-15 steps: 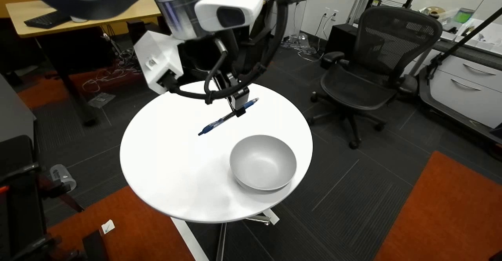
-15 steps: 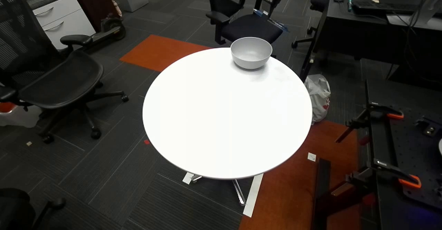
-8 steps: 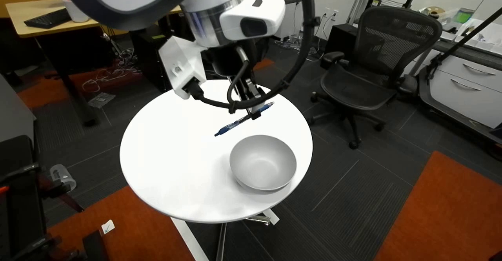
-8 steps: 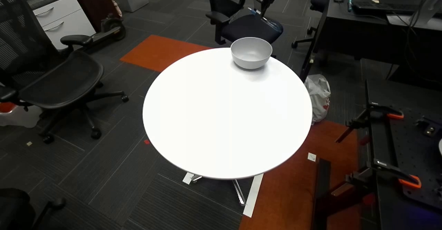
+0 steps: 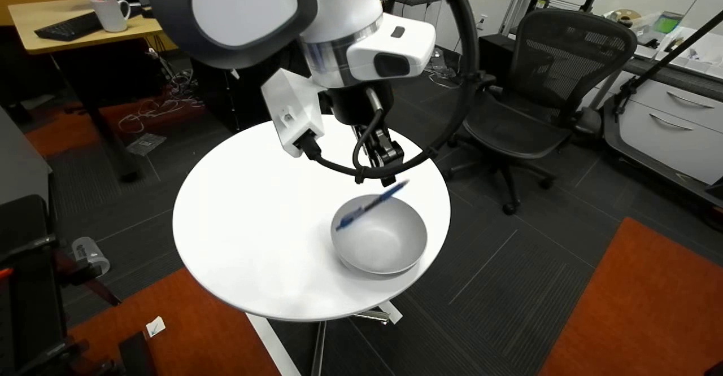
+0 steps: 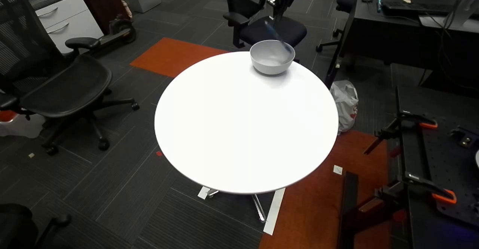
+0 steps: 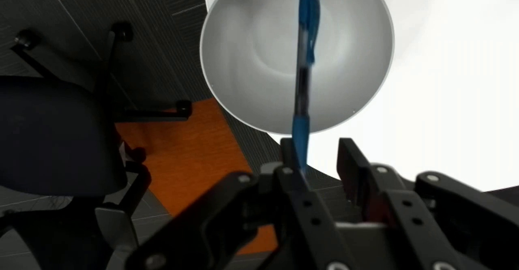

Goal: Pick up the pen and place it in the bowl.

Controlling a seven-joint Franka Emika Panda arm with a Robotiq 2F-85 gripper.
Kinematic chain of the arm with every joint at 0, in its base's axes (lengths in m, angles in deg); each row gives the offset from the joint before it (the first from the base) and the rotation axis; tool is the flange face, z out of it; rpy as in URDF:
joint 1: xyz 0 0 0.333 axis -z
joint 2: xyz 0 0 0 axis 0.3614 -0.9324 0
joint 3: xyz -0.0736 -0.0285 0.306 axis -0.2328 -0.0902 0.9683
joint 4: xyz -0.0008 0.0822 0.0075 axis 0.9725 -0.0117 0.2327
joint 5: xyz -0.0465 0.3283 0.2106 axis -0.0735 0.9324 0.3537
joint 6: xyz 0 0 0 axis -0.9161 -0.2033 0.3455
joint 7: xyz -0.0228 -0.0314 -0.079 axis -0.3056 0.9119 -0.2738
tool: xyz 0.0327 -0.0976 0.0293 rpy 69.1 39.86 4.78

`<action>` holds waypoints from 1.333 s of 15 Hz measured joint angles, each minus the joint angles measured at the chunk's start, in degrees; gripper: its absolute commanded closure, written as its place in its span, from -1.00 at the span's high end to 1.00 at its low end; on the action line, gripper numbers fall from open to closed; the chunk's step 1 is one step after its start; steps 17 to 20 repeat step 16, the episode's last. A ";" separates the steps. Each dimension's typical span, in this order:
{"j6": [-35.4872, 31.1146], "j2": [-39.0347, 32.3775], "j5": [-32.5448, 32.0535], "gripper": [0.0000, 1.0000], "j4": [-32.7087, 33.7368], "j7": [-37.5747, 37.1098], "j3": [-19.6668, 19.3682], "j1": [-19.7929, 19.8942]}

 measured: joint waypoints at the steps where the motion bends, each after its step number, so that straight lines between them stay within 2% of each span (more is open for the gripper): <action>1: 0.00 -0.42 0.00 0.45 0.48 -0.14 0.00 -0.01; 5: 0.00 -1.32 0.00 1.00 1.72 -0.88 0.00 -0.01; 20: 0.00 -2.17 0.70 1.00 2.15 -0.96 0.00 -0.01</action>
